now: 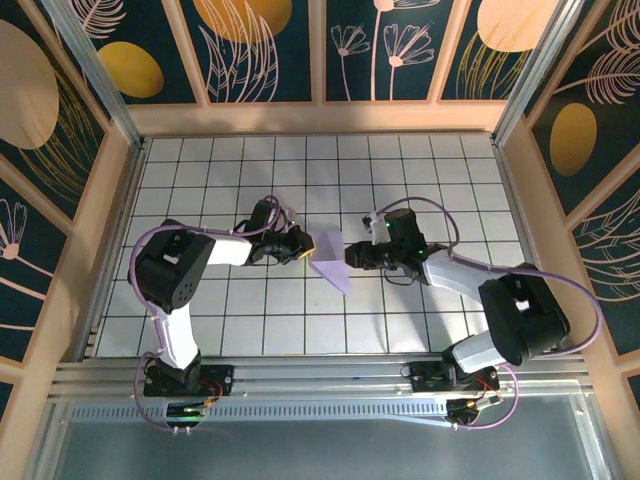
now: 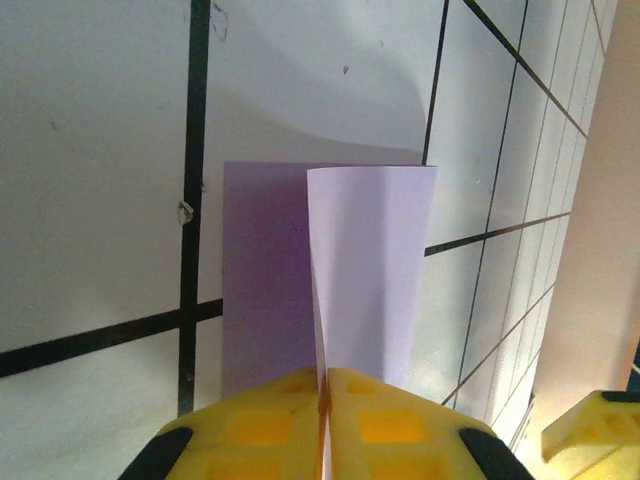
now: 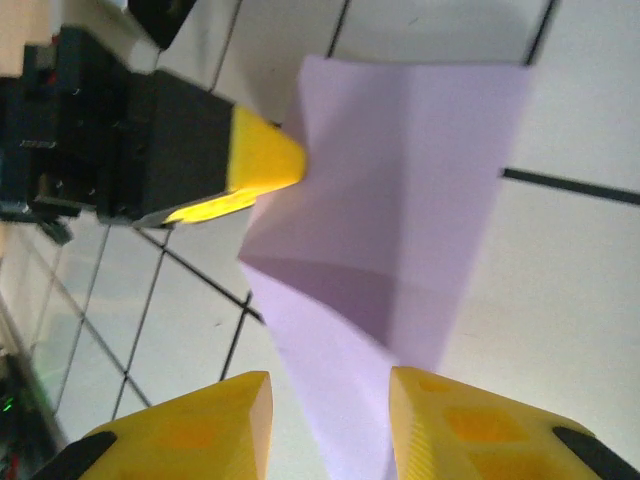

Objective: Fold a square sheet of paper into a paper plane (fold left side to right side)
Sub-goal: Fourth fold the wing at the center of the table.

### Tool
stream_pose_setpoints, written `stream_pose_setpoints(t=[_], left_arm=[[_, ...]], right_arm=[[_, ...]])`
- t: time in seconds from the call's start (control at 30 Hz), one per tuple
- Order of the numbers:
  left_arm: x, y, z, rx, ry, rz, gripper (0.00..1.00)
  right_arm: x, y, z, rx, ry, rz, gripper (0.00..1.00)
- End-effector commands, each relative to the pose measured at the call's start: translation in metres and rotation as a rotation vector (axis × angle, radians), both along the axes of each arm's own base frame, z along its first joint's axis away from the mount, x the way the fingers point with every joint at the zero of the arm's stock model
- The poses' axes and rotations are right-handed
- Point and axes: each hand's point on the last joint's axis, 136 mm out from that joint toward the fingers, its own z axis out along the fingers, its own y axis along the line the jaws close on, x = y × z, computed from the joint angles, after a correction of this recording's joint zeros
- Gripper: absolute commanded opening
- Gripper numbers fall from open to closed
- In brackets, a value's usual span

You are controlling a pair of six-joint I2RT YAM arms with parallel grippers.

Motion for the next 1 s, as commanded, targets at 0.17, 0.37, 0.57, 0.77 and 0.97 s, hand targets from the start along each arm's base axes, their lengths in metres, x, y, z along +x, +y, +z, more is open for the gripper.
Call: stream_pose_setpoints(t=[0.17,0.37,0.57,0.77,0.97], left_arm=[[0.004,-0.015,0.022,-0.066,0.007,0.084,0.06],[0.007,-0.019,0.026,-0.094,0.023,0.122,0.05],[0.007,-0.021,0.027,-0.078,0.020,0.110,0.05],[0.006,-0.023,0.029,-0.077,0.021,0.098,0.05],[0.006,-0.024,0.031,-0.072,0.019,0.089,0.05]], right_arm=[[-0.015,-0.015,0.013,-0.364,-0.105,-0.106,0.37],[-0.044,0.003,-0.006,-0.527,-0.132,-0.105,0.37],[-0.053,0.014,-0.029,-0.699,-0.175,-0.086,0.41],[-0.047,0.021,-0.044,-0.816,-0.220,-0.068,0.41],[-0.038,0.016,-0.049,-0.893,-0.267,-0.087,0.40]])
